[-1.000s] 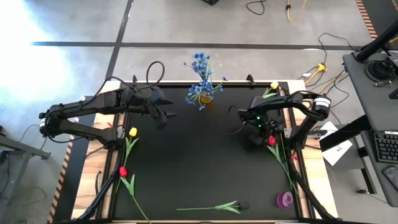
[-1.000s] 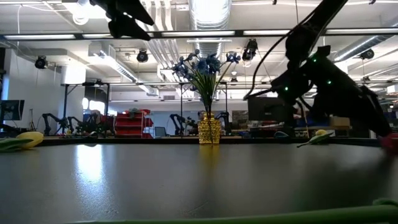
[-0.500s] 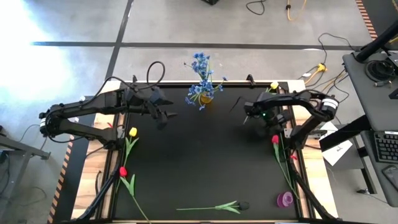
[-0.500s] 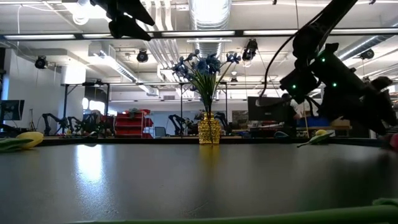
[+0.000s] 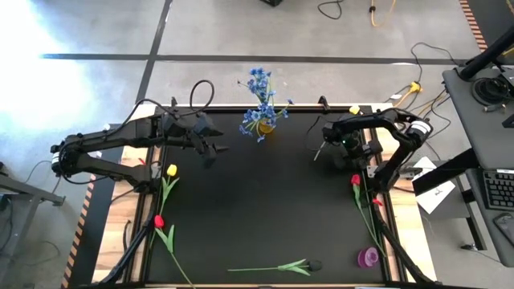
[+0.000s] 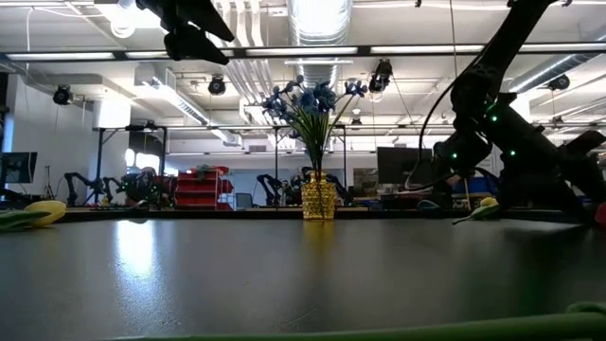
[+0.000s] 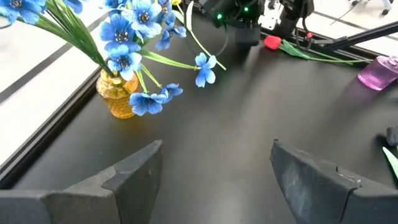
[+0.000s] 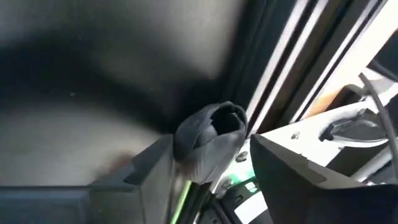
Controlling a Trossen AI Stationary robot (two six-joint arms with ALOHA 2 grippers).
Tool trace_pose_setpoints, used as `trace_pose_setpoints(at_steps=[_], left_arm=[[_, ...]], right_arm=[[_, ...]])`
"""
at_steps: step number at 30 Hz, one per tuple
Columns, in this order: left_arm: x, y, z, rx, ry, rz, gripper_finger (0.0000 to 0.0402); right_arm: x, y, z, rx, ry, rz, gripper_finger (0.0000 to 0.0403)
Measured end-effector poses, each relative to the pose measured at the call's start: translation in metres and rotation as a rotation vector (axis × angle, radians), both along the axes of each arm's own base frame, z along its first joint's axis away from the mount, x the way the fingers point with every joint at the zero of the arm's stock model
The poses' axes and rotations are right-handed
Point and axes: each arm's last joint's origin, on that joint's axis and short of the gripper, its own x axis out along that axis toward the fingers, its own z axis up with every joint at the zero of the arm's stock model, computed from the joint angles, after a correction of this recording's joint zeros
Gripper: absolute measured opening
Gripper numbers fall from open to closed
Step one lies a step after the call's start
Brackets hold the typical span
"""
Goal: Sort flowers into vase by color
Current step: Put the top black flower into the yellow vase
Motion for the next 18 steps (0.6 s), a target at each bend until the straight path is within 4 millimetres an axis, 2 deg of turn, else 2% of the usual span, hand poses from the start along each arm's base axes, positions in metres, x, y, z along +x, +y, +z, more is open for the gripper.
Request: trace_pose_setpoints(at_steps=[6, 11, 15, 18], left_arm=[[0.000, 0.000, 0.000, 0.000, 0.001, 0.000, 0.0280], [-0.001, 0.000, 0.000, 0.006, 0.009, -0.005, 0.0280], [-0.001, 0.000, 0.000, 0.010, 0.010, -0.008, 0.0280], [-0.001, 0.000, 0.000, 0.011, 0.010, -0.009, 0.0280]], right_arm=[[0.002, 0.002, -0.006, 0.023, -0.095, -0.041, 0.0138], [0.017, 0.005, 0.004, 0.021, -0.202, -0.050, 0.0099], [0.034, 0.008, 0.022, -0.041, -0.310, -0.007, 0.0094], [0.045, 0.007, 0.034, -0.122, -0.413, 0.015, 0.0112]])
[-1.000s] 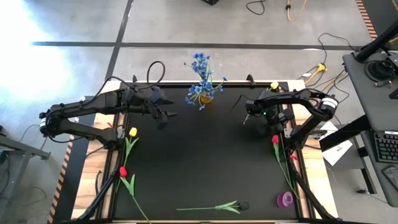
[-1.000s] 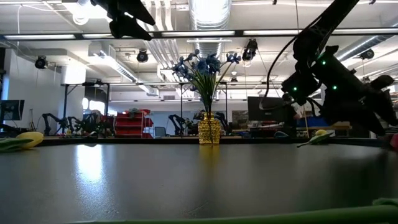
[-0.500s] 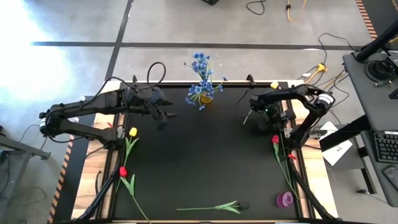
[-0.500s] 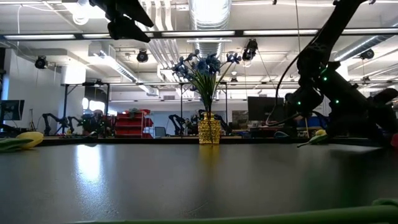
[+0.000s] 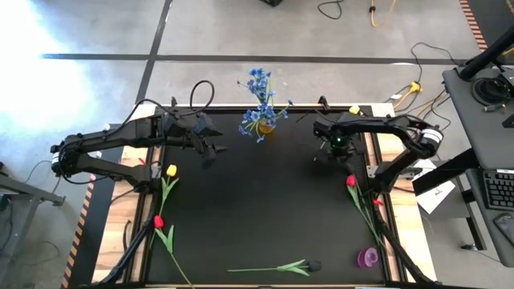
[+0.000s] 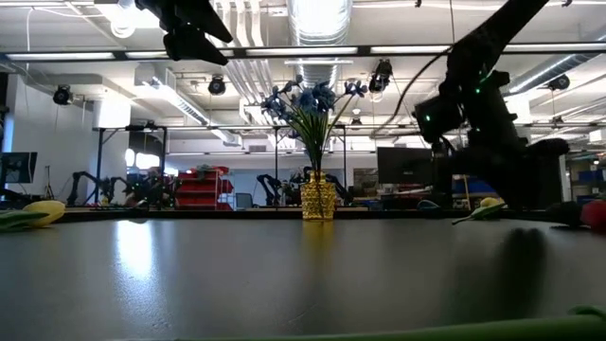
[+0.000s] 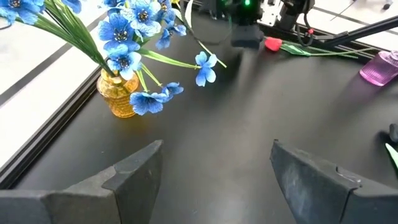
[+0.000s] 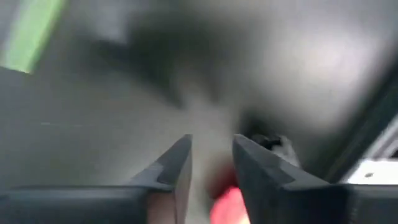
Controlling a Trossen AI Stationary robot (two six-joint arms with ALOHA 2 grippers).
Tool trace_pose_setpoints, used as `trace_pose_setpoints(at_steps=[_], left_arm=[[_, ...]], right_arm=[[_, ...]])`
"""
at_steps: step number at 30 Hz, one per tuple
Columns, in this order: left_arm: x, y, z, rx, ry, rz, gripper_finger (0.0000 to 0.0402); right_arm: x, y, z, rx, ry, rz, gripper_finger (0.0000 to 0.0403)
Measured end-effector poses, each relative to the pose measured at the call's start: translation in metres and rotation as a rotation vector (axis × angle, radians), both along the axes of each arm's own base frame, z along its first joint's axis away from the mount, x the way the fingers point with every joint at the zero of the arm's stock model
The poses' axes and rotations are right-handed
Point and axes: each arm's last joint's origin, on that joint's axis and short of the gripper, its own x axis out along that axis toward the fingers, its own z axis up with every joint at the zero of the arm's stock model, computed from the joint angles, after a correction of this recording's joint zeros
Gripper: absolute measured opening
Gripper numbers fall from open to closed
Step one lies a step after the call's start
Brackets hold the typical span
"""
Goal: Sort flowers into vase by color
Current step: Put the top black flower into the yellow vase
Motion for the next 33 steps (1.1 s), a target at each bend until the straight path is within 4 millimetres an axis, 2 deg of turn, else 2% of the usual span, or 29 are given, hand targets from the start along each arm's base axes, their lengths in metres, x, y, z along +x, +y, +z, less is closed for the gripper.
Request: trace_pose_setpoints(at_steps=[5, 9, 12, 15, 22, 33], left_arm=[[0.000, 0.000, 0.000, 0.000, 0.000, 0.000, 0.0280], [-0.001, 0.000, -0.001, -0.003, 0.009, 0.000, 0.0280], [-0.001, 0.000, -0.001, -0.007, 0.010, 0.003, 0.0280], [-0.001, 0.000, -0.001, -0.008, 0.009, 0.004, 0.0280], [-0.001, 0.000, -0.001, -0.009, 0.009, 0.004, 0.0280], [-0.007, -0.006, -0.006, -0.035, 0.083, -0.012, 0.0280]], right_arm=[[-0.003, 0.002, 0.013, -0.034, -0.021, 0.010, 0.0177], [-0.016, 0.014, 0.021, 0.009, 0.102, 0.012, 0.0221], [-0.029, 0.022, 0.021, 0.042, 0.211, 0.025, 0.0229], [-0.035, 0.026, 0.013, 0.062, 0.236, 0.049, 0.0222], [-0.031, 0.023, 0.000, 0.083, 0.293, 0.087, 0.0180], [-0.024, 0.022, -0.039, 0.321, 0.406, 0.222, 0.0120]])
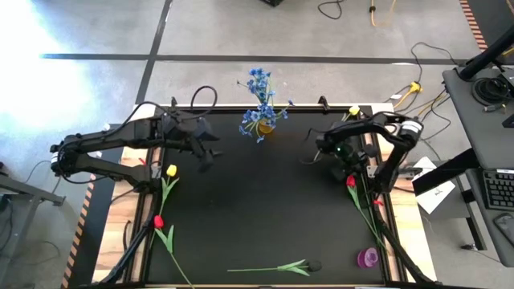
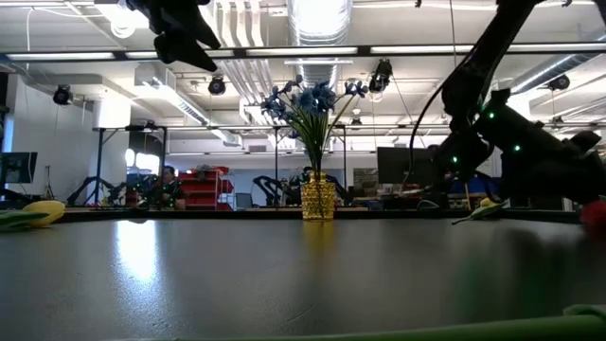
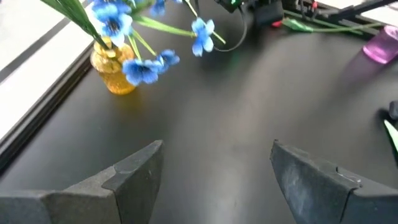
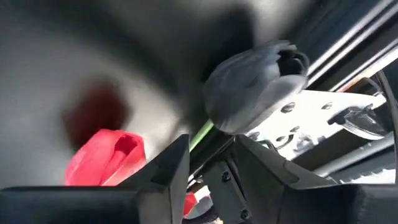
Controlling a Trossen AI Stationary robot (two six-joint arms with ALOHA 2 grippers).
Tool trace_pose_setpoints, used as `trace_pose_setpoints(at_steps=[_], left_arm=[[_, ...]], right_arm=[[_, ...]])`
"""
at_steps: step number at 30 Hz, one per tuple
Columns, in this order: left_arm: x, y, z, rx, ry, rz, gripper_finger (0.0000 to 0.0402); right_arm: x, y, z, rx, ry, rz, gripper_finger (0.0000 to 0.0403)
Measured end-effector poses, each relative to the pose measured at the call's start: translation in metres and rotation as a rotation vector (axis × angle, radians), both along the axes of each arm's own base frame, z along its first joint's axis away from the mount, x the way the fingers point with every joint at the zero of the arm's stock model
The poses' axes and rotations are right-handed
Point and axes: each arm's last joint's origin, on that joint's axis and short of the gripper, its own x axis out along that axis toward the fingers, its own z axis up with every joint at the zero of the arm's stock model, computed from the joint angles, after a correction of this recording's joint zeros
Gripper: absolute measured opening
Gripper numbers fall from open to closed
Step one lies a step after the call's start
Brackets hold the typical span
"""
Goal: Sort flowers into vase by color
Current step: Put the top black flower into the yellow vase
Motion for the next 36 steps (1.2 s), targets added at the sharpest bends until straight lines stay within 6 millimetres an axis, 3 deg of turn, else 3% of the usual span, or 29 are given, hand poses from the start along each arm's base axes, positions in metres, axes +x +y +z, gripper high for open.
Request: trace_pose_setpoints(at_steps=[5, 10, 14, 19, 24, 30, 36], left_arm=[[-0.011, -0.004, 0.002, -0.016, 0.020, 0.006, 0.0280], [-0.046, -0.006, 0.018, 0.050, -0.046, 0.125, 0.0280], [-0.074, -0.010, 0.033, 0.093, -0.151, 0.170, 0.0280], [-0.098, -0.013, 0.042, 0.139, -0.236, 0.230, 0.0280], [-0.108, -0.014, 0.045, 0.162, -0.269, 0.265, 0.0280], [-0.111, -0.014, 0.046, 0.163, -0.279, 0.266, 0.0280], [-0.107, -0.014, 0.045, 0.162, -0.266, 0.265, 0.0280]], right_arm=[[-0.002, 0.001, -0.015, 0.043, 0.036, 0.015, 0.0108], [-0.012, 0.008, -0.026, 0.029, 0.041, -0.006, 0.0096], [-0.014, 0.011, -0.024, 0.000, 0.028, -0.029, 0.0081], [-0.008, 0.006, -0.009, -0.109, -0.078, -0.054, 0.0047], [0.001, 0.001, 0.012, -0.222, -0.212, -0.089, 0.0012], [0.007, 0.000, 0.048, -0.359, -0.385, -0.144, 0.0009], [0.002, 0.004, 0.065, -0.436, -0.476, -0.202, 0.0032]])
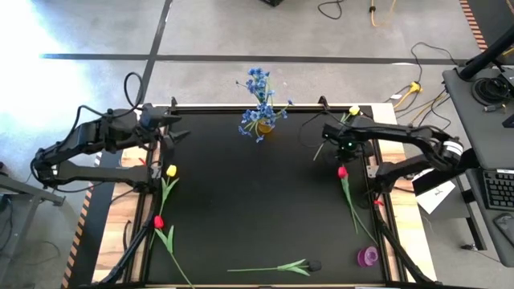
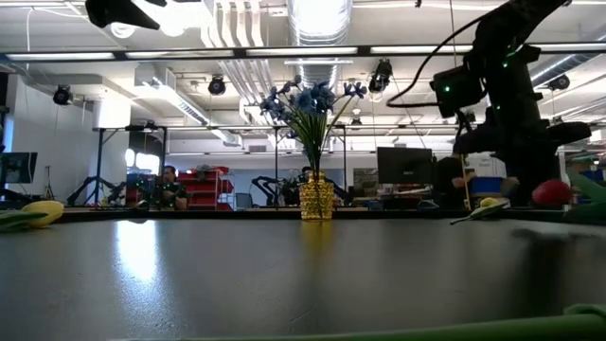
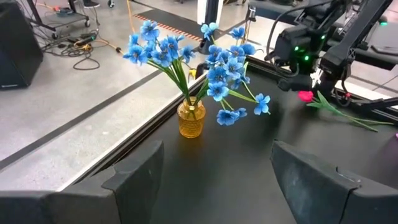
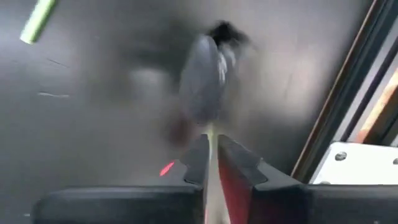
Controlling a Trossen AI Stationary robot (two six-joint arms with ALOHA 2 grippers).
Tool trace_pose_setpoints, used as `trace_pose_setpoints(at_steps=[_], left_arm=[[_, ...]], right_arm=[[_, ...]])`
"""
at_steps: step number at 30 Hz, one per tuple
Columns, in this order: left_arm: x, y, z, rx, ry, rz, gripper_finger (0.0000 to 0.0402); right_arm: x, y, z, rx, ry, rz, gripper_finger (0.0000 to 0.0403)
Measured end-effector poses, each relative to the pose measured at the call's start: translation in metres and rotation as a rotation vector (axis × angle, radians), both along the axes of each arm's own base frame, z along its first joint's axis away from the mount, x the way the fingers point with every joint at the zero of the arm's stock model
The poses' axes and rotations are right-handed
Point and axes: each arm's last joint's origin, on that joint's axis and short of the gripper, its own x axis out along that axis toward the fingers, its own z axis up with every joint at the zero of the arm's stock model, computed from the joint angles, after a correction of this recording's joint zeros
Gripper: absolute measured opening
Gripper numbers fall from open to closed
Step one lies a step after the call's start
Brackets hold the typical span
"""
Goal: Sort flowers into vase by color
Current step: Put the top black flower into the yellow vase
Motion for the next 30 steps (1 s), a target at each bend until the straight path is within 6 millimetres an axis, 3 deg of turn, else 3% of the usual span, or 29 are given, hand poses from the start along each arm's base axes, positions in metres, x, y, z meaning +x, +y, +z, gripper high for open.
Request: trace_pose_setpoints(at_steps=[8, 13, 21, 30], left_arm=[[0.006, 0.001, -0.003, -0.008, 0.026, 0.001, 0.0280], [0.006, 0.001, -0.004, -0.031, 0.035, 0.010, 0.0280], [0.005, 0.001, -0.006, -0.039, 0.047, 0.013, 0.0280], [0.005, 0.001, -0.003, -0.031, 0.016, 0.003, 0.0280]], right_arm=[[0.000, -0.001, -0.009, -0.026, 0.005, -0.007, 0.0120], [-0.008, 0.005, -0.026, 0.008, 0.065, -0.042, 0.0135], [-0.004, 0.002, -0.044, -0.069, -0.057, -0.056, 0.0102], [-0.005, 0.003, -0.050, -0.069, -0.067, -0.057, 0.0033]])
